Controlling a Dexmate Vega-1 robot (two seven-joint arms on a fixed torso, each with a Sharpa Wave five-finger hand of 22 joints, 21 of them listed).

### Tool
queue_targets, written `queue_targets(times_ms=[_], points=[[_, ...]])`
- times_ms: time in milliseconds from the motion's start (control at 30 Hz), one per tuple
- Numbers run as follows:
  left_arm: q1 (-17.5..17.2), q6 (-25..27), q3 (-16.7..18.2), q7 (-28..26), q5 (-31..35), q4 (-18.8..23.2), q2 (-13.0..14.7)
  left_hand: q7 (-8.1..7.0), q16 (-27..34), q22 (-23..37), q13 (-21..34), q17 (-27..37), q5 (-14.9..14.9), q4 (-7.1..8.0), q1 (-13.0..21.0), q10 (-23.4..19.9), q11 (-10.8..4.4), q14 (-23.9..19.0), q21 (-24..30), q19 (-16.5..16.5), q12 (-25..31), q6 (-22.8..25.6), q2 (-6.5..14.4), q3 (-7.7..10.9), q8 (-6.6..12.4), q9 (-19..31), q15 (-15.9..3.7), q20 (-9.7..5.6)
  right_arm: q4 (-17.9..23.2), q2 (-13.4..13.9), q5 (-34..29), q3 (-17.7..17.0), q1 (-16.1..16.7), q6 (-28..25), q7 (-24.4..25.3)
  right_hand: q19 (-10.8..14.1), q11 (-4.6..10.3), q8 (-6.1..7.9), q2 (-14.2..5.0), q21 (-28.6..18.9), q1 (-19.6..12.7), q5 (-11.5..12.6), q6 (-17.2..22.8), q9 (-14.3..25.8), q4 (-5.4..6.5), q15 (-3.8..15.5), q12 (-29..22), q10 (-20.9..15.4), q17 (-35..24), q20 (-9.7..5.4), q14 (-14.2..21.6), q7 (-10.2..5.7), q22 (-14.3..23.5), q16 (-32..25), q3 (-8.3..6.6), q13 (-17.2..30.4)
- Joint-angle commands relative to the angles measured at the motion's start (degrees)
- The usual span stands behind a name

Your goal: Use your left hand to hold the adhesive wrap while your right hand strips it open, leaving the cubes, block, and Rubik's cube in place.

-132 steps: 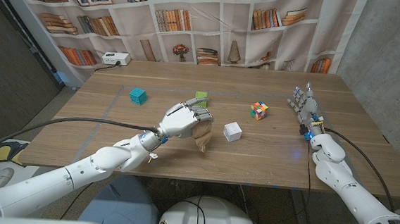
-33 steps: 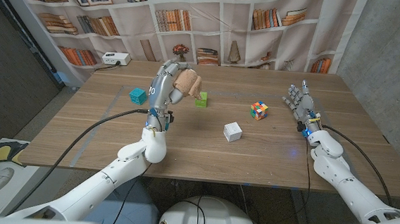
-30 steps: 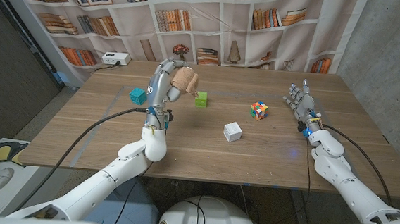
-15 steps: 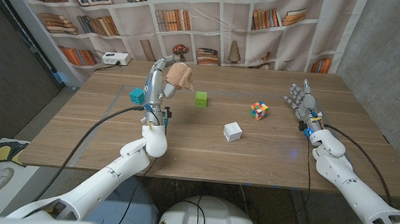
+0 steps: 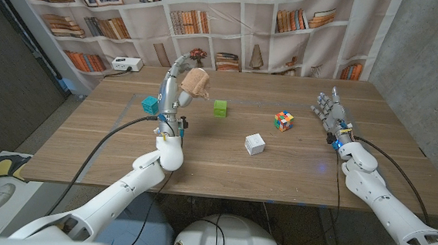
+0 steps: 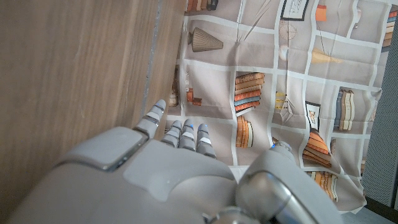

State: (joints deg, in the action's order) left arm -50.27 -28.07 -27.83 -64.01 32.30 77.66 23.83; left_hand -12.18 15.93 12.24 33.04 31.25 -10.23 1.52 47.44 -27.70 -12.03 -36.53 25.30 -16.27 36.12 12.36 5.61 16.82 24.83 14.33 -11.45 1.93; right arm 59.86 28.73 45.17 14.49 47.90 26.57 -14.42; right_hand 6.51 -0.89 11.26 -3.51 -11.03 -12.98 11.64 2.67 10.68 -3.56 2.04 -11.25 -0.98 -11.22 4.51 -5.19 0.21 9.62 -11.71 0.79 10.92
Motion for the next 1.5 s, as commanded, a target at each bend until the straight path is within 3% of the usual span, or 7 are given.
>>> queue_targets(times_ms=[33, 400, 833, 900, 1067, 1233, 1500], points=[[0.80, -1.77, 0.49, 0.01, 0.80, -2.81, -1.03, 1.69, -2.01, 0.11, -1.45, -1.25, -0.88, 1.73, -1.67, 1.90, 1.35, 3.21, -0.06, 1.01, -1.62, 0.21, 4.21, 2.04, -2.18, -1.50, 0.62, 1.11, 0.29, -0.02, -0.17, 0.19, -0.05, -0.37, 0.57, 0.32, 0.14, 0.13, -0.52, 0.21, -0.07, 0.01, 0.59, 0.15, -0.38, 0.34, -0.24, -0.38, -0.05, 0.38, 0.38, -0.13, 0.09, 0.09, -0.16, 0.15], [1.87, -3.46, -1.24, 0.27, -4.65, -3.48, -0.53, 2.02, -4.39, -0.31, -5.76, -5.87, -1.18, 8.43, -13.91, 4.57, 2.89, 7.26, -0.19, 1.74, -7.12, 3.47, 2.40, -2.22, -3.76, -2.65, 0.82, 0.18, -1.36, -0.66, -0.45, 0.57, -1.12, 0.13, -0.05, 0.33, 0.22, 0.02, -0.46, 0.22, 0.03, 0.00, 0.38, 0.15, -0.37, 0.34, -0.23, -0.41, -0.07, 0.41, 0.43, -0.32, 0.09, 0.08, -0.10, 0.15], [3.13, -9.43, -1.34, 2.87, -11.56, -7.92, -2.67, 2.71, -4.00, -0.46, -7.52, -7.87, -1.52, 8.02, -17.67, 3.31, 3.39, 6.51, -0.36, 2.02, -8.87, 6.00, 2.83, -3.32, -3.50, -2.85, 1.46, 0.85, -2.17, -0.81, -0.55, 0.73, -1.69, 0.00, -0.22, 0.33, 0.15, 0.11, -0.47, 0.24, 0.10, 0.00, 0.65, 0.15, -0.37, 0.33, -0.23, -0.48, -0.07, 0.40, 0.43, -0.26, 0.09, 0.10, -0.07, 0.15], [3.35, -10.29, -1.30, 3.13, -12.11, -8.71, -3.08, 2.61, -3.97, -0.52, -7.79, -8.34, -1.53, 7.28, -17.16, 2.88, 3.14, 6.26, -0.34, 1.86, -9.07, 6.59, 2.79, -2.97, -3.34, -2.87, 1.31, 0.72, -2.06, -0.78, -0.51, 0.72, -1.67, -0.25, -0.04, 0.31, 0.16, 0.11, -0.46, 0.25, 0.11, 0.00, 0.66, 0.15, -0.37, 0.33, -0.23, -0.47, -0.08, 0.41, 0.43, -0.26, 0.09, 0.10, -0.06, 0.15], [3.84, -12.34, -1.15, 3.80, -12.82, -10.17, -3.80, 2.36, -4.25, -0.75, -9.67, -11.66, -1.35, 1.12, -10.62, 1.78, 2.77, 5.96, -0.39, 1.42, -11.32, 7.72, 2.73, 0.97, -3.18, -2.81, 1.22, 0.83, -2.46, -0.81, -0.65, 0.82, -1.95, -0.15, -0.26, 0.33, 0.16, 0.11, -0.47, 0.25, 0.15, 0.00, 0.70, 0.15, -0.36, 0.35, -0.23, -0.48, -0.08, 0.41, 0.43, -0.25, 0.09, 0.10, -0.05, 0.15], [3.54, -12.13, -0.73, 4.25, -12.19, -9.31, -3.68, 1.84, -4.10, -0.70, -10.86, -14.15, -1.58, -7.39, -0.60, 0.88, 2.05, 6.53, -0.41, 1.67, -13.66, 8.35, 5.05, 8.78, -2.78, -2.35, 0.93, 1.23, -2.61, -0.80, -0.73, 0.87, -2.11, -0.14, -0.33, 0.35, 0.19, 0.12, -0.47, 0.24, 0.17, 0.00, 0.75, 0.15, -0.36, 0.36, -0.22, -0.48, -0.08, 0.42, 0.47, -0.29, 0.09, 0.09, -0.04, 0.15], [2.79, -12.15, -0.01, 4.57, -11.97, -8.26, -3.84, 2.24, -2.93, -0.62, -10.82, -13.29, -1.65, -9.13, 2.13, -1.74, 0.94, 7.17, -0.31, 1.91, -13.42, 10.54, 5.66, 10.66, -1.60, -2.00, 0.47, 1.69, -2.33, -0.83, -0.72, 0.93, -2.16, -0.50, -0.06, 0.35, 0.23, 0.09, -0.47, 0.25, 0.21, 0.00, 0.73, 0.15, -0.36, 0.39, -0.21, -0.49, -0.09, 0.41, 0.49, -0.33, 0.09, 0.10, -0.02, 0.15]])
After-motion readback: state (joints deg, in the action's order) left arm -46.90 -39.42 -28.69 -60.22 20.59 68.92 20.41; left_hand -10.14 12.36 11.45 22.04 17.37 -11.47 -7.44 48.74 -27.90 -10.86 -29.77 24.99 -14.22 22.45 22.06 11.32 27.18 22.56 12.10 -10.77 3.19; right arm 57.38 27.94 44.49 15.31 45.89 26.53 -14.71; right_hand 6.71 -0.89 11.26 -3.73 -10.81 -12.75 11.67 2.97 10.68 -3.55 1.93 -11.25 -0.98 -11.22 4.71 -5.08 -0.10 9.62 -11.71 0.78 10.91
